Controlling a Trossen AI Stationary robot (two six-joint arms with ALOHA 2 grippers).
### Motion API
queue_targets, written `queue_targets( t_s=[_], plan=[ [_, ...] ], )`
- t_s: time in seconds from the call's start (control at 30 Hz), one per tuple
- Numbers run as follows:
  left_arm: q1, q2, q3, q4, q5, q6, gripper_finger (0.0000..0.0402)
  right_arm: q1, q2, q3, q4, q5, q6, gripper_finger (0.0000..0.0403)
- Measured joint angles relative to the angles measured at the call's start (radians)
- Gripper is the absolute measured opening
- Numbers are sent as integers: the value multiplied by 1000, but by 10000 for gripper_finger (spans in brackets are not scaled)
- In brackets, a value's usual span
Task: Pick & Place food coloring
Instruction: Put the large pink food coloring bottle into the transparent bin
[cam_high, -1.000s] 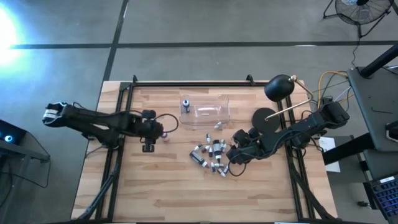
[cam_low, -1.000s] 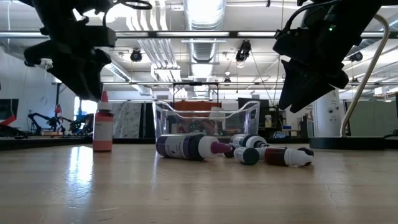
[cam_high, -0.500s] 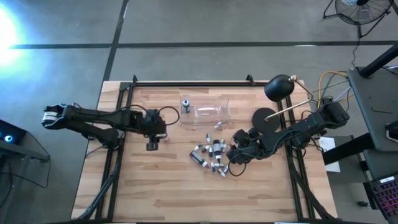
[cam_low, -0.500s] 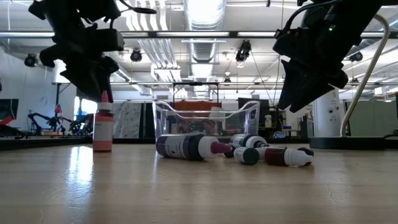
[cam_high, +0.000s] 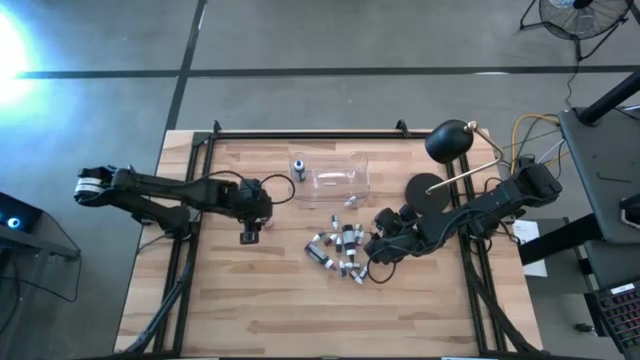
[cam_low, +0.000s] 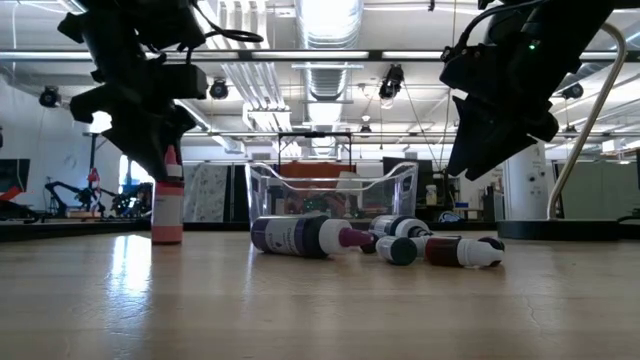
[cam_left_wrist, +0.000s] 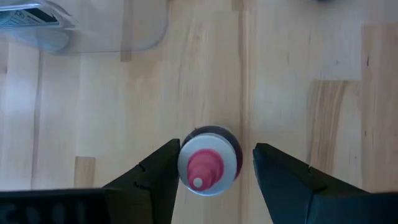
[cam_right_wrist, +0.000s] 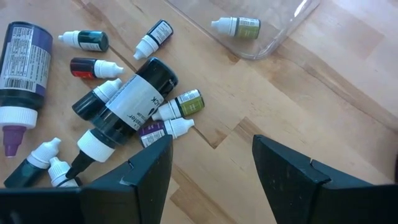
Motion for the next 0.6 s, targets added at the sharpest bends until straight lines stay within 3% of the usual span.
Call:
queue_targets(
  t_s=[0.6],
  plan=[
    [2, 10, 19, -3, -42, -24, 94, -1, 0, 0, 0, 5, 4, 214]
  ],
)
